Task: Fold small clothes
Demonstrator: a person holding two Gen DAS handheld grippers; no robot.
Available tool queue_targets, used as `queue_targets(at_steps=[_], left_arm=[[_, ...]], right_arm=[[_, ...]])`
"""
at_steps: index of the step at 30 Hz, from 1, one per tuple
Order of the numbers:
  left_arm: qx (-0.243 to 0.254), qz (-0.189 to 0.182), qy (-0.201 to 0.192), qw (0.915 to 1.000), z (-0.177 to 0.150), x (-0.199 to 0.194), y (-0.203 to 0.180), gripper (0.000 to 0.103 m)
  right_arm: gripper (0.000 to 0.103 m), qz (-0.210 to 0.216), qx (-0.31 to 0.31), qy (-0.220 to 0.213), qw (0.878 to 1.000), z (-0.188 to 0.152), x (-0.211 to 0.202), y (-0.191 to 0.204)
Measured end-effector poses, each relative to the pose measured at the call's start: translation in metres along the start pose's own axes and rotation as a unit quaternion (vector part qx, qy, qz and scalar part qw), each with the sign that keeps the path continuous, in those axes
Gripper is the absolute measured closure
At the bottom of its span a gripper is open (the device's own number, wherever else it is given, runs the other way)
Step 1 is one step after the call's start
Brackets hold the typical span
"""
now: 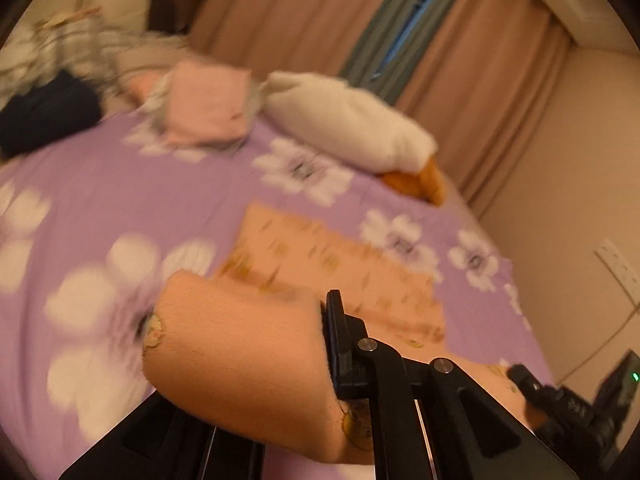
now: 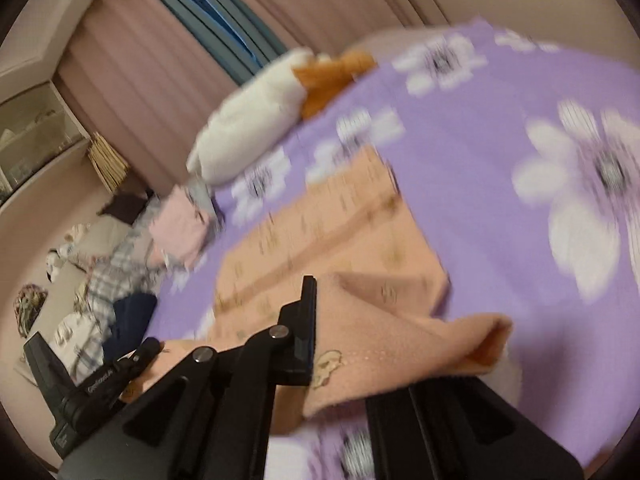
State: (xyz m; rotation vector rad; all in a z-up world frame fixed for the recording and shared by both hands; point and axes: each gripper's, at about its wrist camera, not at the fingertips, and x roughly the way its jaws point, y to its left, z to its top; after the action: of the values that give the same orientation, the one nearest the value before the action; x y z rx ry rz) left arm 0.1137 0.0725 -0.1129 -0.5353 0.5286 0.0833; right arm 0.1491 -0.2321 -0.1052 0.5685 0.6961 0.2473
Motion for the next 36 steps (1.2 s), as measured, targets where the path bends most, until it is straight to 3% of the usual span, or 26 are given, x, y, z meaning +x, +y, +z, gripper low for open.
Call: queue_targets(at_steps=[3,8,12,16,17,18,22,24,28,30,32,34,35,36], left_arm=[[-0.008,-0.015,0.012,0.9998,0.038,0.035,-0.005,0.096],[0.035,0.046,0.035,0.9977,0.079,0.127,-0.016,0.096],[0.037,0.098,0.088,0.9906,0.074,0.206,0.001,0.096],[0.034,0.151,0.176,0.972,0.046,0.28,0.034,0.096],[0.044,0.146,0.149,0.977,0.041,0.278,0.035,0.095],[0.063,0.145,0.128,0.9791,0.038,0.274,0.031,0.095],[0.082,0.159,0.134,0.9747,0.034,0.268,0.025,0.095],[0.078,0.156,0.134,0.9755,0.034,0.264,0.026,0.095],[0.072,0.133,0.146,0.9777,0.049,0.239,0.032,0.093],[0.089,0.124,0.102,0.9831,0.059,0.208,0.022,0.073],[0.103,0.134,0.059,0.9838,0.069,0.177,0.014,0.055],[0.115,0.163,0.04,0.9791,0.079,0.154,0.008,0.053],[0.118,0.167,0.044,0.978,0.082,0.149,0.007,0.053],[0.115,0.17,0.053,0.9773,0.085,0.147,0.007,0.053]], right_arm=[[0.101,0.013,0.026,0.003,1.0,0.044,0.036,0.003],[0.101,-0.026,0.018,0.029,0.999,0.094,0.115,0.009],[0.101,-0.075,0.004,0.065,0.995,0.113,0.189,-0.001],[0.102,-0.155,-0.029,0.136,0.978,0.099,0.269,-0.03],[0.103,-0.163,-0.045,0.146,0.975,0.091,0.283,-0.039],[0.103,-0.153,-0.064,0.12,0.979,0.088,0.28,-0.041],[0.103,-0.172,-0.124,0.118,0.97,0.084,0.278,-0.031],[0.103,-0.166,-0.116,0.126,0.971,0.088,0.276,-0.035],[0.1,-0.109,-0.065,0.17,0.977,0.102,0.267,-0.049],[0.094,-0.106,-0.058,0.187,0.975,0.113,0.247,-0.045],[0.087,-0.099,-0.066,0.165,0.979,0.124,0.217,-0.036],[0.082,-0.098,-0.083,0.143,0.981,0.13,0.189,-0.025],[0.079,-0.122,-0.096,0.127,0.98,0.131,0.175,-0.019],[0.069,-0.142,-0.105,0.115,0.978,0.131,0.165,-0.016]])
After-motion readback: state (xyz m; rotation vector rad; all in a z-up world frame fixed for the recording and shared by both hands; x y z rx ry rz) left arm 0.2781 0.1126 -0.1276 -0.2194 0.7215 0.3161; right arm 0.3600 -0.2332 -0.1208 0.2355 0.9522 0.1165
